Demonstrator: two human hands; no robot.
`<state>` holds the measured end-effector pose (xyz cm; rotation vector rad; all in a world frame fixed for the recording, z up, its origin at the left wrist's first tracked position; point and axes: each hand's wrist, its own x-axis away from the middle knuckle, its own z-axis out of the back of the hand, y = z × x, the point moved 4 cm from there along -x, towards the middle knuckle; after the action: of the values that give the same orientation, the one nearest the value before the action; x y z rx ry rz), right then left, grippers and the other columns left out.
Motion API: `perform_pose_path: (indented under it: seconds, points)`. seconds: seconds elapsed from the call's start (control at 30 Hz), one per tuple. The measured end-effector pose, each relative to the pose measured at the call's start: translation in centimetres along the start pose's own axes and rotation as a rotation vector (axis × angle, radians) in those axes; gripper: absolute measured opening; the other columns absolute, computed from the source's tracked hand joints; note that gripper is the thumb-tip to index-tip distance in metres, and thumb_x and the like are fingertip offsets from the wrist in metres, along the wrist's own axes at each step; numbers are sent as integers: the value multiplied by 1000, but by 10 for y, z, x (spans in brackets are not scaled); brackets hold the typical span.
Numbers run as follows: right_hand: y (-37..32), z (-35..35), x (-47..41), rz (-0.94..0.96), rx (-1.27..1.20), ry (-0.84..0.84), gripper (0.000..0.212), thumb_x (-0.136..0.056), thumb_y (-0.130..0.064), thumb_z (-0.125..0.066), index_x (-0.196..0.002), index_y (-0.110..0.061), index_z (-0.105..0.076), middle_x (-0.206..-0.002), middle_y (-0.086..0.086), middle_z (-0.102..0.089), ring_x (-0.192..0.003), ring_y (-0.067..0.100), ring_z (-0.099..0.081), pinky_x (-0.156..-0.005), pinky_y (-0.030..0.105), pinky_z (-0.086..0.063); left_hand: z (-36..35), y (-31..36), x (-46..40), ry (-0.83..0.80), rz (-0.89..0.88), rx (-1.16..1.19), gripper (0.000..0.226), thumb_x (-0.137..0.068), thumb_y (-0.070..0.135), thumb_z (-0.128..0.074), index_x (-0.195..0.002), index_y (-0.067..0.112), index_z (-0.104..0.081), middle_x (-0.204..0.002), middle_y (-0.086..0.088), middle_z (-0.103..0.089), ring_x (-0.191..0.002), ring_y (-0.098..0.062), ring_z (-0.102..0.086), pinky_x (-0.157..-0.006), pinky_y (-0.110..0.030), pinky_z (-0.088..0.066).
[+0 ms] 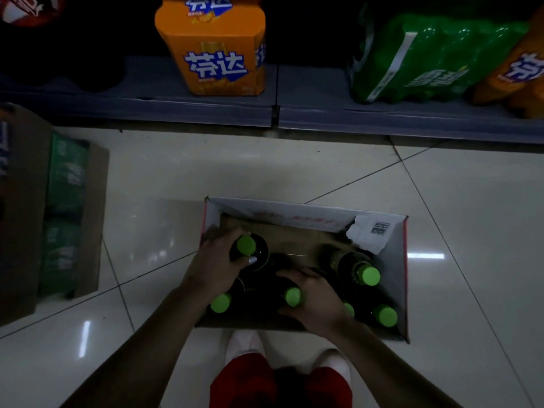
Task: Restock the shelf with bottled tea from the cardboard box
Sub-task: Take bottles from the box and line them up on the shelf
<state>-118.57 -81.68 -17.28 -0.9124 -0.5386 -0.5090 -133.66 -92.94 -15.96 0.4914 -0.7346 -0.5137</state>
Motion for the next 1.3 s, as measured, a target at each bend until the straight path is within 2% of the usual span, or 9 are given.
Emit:
perform_pose_path:
  seconds: [0.1,0.27,0.43,0.6,0.8,0.93,1.07,1.2,1.3]
  points:
    - [-1,1,-1,5,-21,4,67,-71,-23,-77,-132,-23,-52,-138,0,-51,-129,17,-46,-102,18,-31,-4,0,2,-3,-19,40,43,-69,24,-78,-107,16,-59,-101,0,-59,-109,-27,-53,-91,-37,-44]
    - [-1,5,-2,13,-120,38,62,-73,-23,-76,-131,-24,-54,-139,-1,-52,-127,14,-49,-97,9,-28,-28,3,-2,-289,24,251,70,-78,29,-72,-139,34,-38,-132,14,-49,-123,0,-39,-99,-12,-31]
    - [0,22,3,-94,-237,88,62,-74,-27,-76,-131,-23,-52,-131,0,-60,-121,15,-54,-98,20,-39,-29,8,0,-217,25,358,46,-80,27,-70,-123,32,-55,-135,8,-53,-127,-8,-45,-109,-25,-35]
    - [-22,65,33,-120,-412,151,57,-68,-30,-81,-120,-24,-59,-118,-6,-66,-109,6,-59,-96,23,-46,12,38,28,-117,-23,411,56,-66,54,-66,-119,39,-60,-127,12,-61,-123,-6,-52,-110,-34,-37]
    - [-107,169,103,-57,-653,265,35,-66,-17,-82,-94,-32,-65,-82,-21,-73,-82,-13,-64,-72,5,-46,126,138,80,-15,-71,596,43,-58,54,-77,-99,48,-67,-107,9,-69,-106,-3,-63,-95,-30,-50]
    - [-197,277,171,23,-704,375,56,-45,-57,-80,-96,-34,-71,-87,-14,-75,-87,-2,-68,-70,10,-50,237,240,128,41,-179,657,54,-51,60,-77,-101,43,-69,-100,0,-60,-101,-11,-63,-94,-35,-52]
    - [-307,397,258,206,-704,431,38,-56,-41,-75,-93,-32,-72,-84,-15,-75,-85,-8,-66,-67,8,-49,364,355,188,162,-367,609,48,-54,52,-73,-101,40,-70,-92,14,-60,-91,-3,-61,-83,-13,-46]
    - [-408,504,342,390,-695,557,30,-60,-38,-70,-87,-25,-74,-71,-15,-72,-76,-8,-63,-67,8,-48,476,462,243,285,-515,669,44,-57,48,-71,-98,32,-73,-102,-9,-65,-94,-8,-62,-91,-25,-46]
    - [-471,570,402,508,-657,638,29,-61,-43,-69,-80,-22,-76,-71,-13,-71,-73,-5,-63,-68,9,-49,542,539,277,270,-638,662,36,-63,45,-71,-97,34,-72,-106,-7,-68,-98,-6,-64,-87,-20,-47]
